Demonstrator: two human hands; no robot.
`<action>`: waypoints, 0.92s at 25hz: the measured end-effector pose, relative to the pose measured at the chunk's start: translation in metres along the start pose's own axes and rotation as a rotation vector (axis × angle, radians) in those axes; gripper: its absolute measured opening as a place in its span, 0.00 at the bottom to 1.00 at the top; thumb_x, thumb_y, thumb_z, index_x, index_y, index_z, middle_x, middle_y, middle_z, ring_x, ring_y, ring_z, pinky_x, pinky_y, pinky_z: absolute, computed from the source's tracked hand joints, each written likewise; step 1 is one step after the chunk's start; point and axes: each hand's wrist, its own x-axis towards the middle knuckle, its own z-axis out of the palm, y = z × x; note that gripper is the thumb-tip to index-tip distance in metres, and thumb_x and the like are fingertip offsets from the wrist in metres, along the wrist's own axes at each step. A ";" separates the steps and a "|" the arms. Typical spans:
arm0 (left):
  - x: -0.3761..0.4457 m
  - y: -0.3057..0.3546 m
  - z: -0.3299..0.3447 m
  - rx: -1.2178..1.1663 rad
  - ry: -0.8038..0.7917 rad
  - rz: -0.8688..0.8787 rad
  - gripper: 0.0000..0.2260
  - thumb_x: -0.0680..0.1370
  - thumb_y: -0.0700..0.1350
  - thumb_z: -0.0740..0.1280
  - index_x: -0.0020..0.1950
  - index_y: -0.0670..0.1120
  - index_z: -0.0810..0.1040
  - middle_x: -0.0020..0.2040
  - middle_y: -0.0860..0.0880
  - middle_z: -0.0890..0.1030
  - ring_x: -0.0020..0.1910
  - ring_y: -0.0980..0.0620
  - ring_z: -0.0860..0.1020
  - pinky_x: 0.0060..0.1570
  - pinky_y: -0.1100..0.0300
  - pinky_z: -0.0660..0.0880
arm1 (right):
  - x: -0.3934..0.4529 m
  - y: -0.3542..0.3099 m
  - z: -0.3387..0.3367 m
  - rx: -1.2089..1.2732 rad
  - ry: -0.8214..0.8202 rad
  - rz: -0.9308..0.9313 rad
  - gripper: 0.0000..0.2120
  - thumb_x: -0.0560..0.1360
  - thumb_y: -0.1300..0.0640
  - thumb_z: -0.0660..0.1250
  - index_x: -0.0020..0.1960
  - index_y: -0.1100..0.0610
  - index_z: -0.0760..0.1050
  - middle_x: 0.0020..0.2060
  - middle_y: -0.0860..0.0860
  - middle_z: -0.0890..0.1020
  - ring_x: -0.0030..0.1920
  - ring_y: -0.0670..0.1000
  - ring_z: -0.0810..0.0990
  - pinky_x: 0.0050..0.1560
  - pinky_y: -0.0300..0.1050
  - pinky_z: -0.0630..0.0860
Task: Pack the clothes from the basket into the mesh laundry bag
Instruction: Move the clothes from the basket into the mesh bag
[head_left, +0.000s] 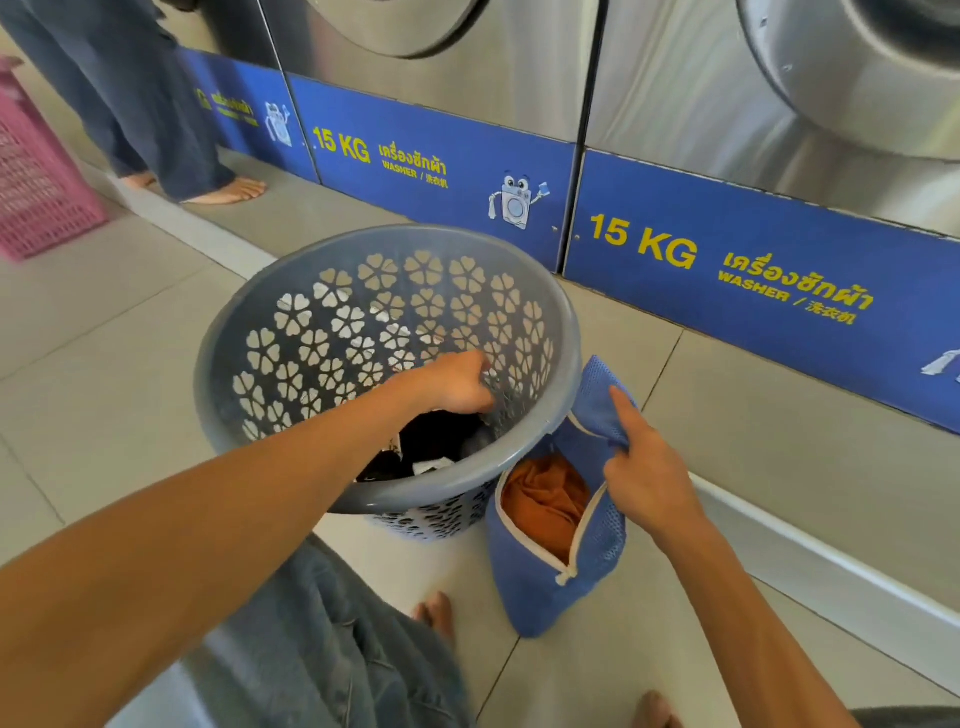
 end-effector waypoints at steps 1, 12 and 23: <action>0.013 -0.008 0.008 0.132 -0.032 -0.027 0.34 0.74 0.49 0.71 0.77 0.45 0.63 0.71 0.41 0.71 0.68 0.40 0.72 0.66 0.46 0.73 | 0.000 -0.002 0.001 0.005 -0.015 -0.005 0.34 0.78 0.65 0.58 0.78 0.42 0.52 0.59 0.61 0.80 0.47 0.59 0.79 0.48 0.53 0.78; 0.127 -0.096 0.074 0.725 -0.430 -0.267 0.65 0.53 0.72 0.76 0.77 0.66 0.35 0.81 0.40 0.49 0.79 0.36 0.52 0.72 0.37 0.63 | 0.017 0.000 0.007 -0.026 -0.121 -0.033 0.37 0.77 0.65 0.58 0.77 0.37 0.49 0.51 0.56 0.79 0.44 0.54 0.73 0.43 0.46 0.67; 0.116 -0.089 0.067 0.637 -0.260 0.040 0.33 0.68 0.46 0.76 0.72 0.46 0.73 0.64 0.44 0.80 0.63 0.43 0.78 0.60 0.55 0.77 | 0.018 0.004 0.006 -0.067 -0.109 -0.050 0.37 0.77 0.64 0.58 0.77 0.38 0.50 0.54 0.55 0.79 0.44 0.53 0.72 0.44 0.44 0.67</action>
